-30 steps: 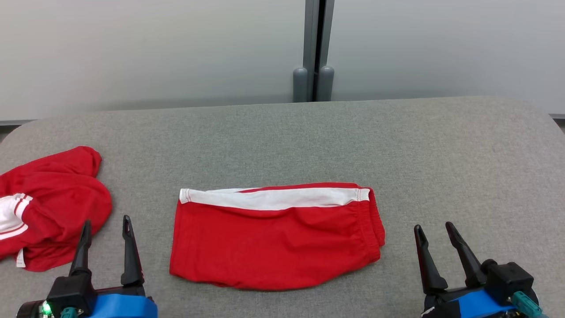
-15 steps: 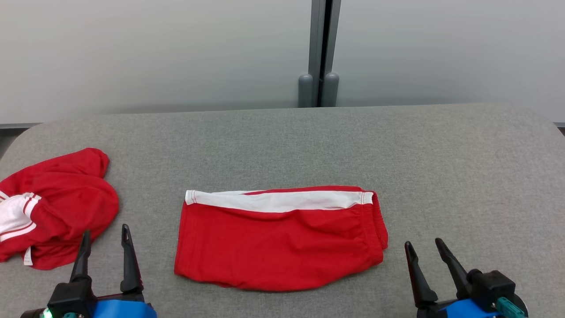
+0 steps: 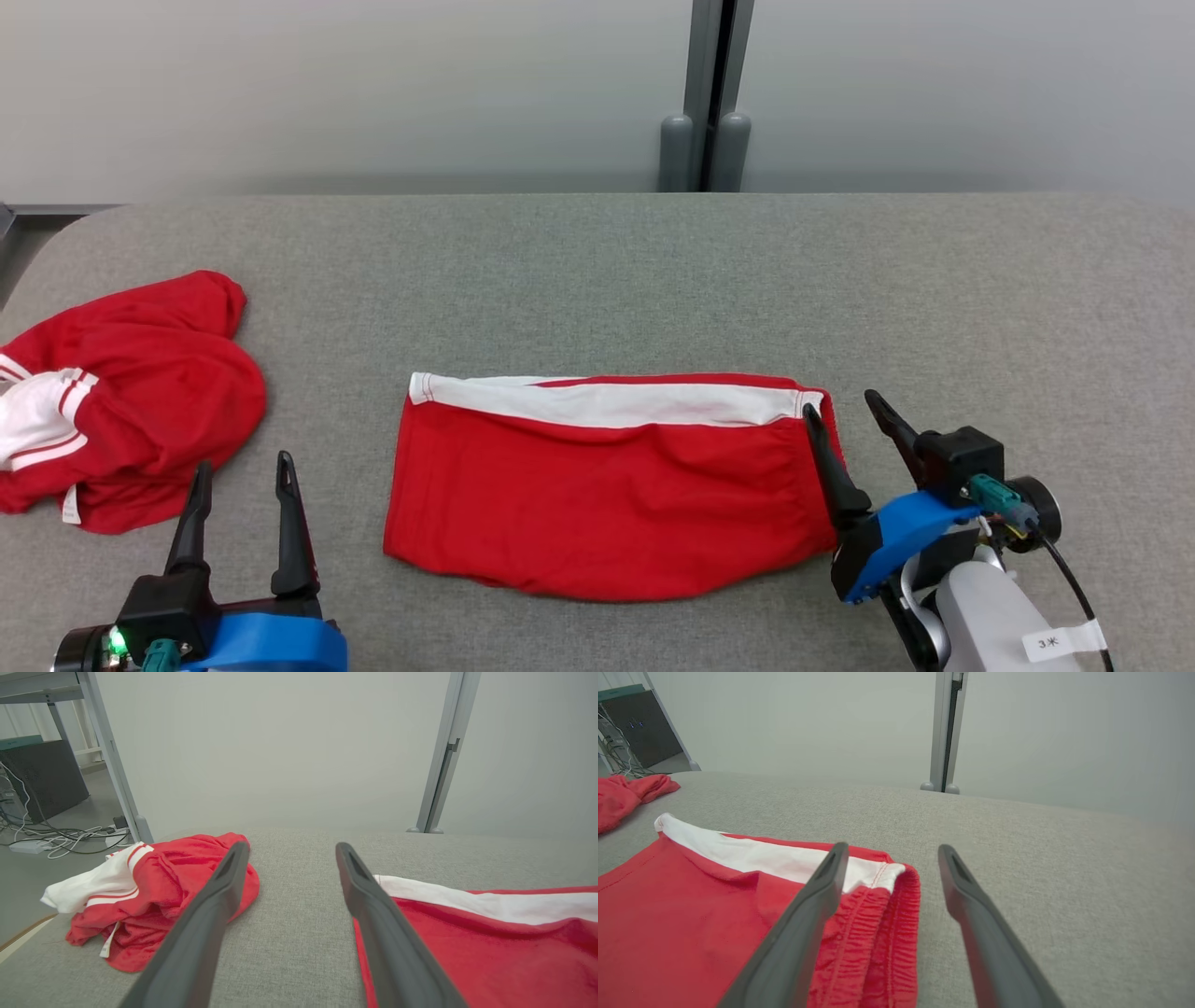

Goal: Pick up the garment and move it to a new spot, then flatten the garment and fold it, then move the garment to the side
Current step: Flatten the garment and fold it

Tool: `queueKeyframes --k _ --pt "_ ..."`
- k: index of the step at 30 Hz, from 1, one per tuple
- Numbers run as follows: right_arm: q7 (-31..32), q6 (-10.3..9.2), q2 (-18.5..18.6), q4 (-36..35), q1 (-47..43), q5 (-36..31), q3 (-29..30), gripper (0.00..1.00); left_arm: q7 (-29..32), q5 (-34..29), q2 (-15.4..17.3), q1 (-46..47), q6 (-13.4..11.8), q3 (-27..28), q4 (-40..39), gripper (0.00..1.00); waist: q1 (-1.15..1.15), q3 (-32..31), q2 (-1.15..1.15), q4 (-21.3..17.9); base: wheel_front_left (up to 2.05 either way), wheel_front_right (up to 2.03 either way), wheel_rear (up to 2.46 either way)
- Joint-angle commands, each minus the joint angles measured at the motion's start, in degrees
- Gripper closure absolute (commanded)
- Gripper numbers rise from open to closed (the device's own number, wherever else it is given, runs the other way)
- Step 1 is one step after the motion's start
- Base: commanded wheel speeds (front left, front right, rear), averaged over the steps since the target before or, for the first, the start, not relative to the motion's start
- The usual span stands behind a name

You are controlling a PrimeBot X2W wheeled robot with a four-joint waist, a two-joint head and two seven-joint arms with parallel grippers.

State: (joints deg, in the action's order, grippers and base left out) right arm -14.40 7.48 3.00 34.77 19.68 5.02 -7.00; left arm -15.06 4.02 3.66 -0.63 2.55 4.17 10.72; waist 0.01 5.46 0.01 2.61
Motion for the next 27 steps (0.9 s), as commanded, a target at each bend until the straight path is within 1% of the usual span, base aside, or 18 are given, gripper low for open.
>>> queueKeyframes --k 1,6,9,16,19,21,22,27 --pt "0.0 0.03 0.1 2.5 1.7 -0.2 0.3 0.0 -0.2 -0.2 0.0 1.5 0.2 -0.1 0.0 0.0 -0.01 0.7 -0.01 0.6 0.0 0.0 0.0" --pt "0.2 0.03 0.0 12.9 5.0 1.9 0.2 0.0 -0.2 -0.6 -0.3 2.0 0.4 0.0 0.4 0.0 -0.01 2.0 -0.01 1.2 0.0 0.0 0.0" --pt "-0.2 0.03 -0.1 17.2 6.5 3.8 -1.2 0.0 -0.2 -0.7 -0.4 2.6 0.5 0.0 0.5 0.0 -0.01 2.7 -0.01 1.4 0.0 0.0 0.0" --pt "-0.5 0.03 0.0 21.7 9.1 13.9 -9.2 0.0 -0.2 -0.8 -0.7 3.9 0.7 -0.5 1.4 0.0 -0.01 3.5 -0.01 1.4 0.0 0.0 0.0" --pt "-0.5 0.03 0.0 23.3 10.0 17.2 -11.7 0.0 -0.2 -0.8 -0.7 4.2 0.8 -0.8 1.8 0.0 -0.01 3.5 -0.01 1.5 0.0 0.0 0.0" --pt "-0.6 0.03 -0.1 24.7 10.7 18.0 -12.7 0.73 -0.2 -0.7 -0.7 4.4 0.8 -0.9 1.8 0.0 -0.01 3.5 -0.01 1.5 0.0 0.0 0.0" --pt "-0.6 0.03 -0.1 25.4 10.9 18.5 -12.9 1.0 -0.2 -0.7 -0.7 4.5 0.8 -0.9 1.9 0.0 -0.01 3.5 -0.01 1.4 0.0 0.0 0.0" --pt "-0.7 -0.01 0.5 27.4 12.1 19.5 -11.5 1.0 -0.2 -0.4 -0.8 3.8 0.6 -0.3 1.8 0.0 -0.01 3.3 -0.01 0.7 0.0 0.0 0.0"
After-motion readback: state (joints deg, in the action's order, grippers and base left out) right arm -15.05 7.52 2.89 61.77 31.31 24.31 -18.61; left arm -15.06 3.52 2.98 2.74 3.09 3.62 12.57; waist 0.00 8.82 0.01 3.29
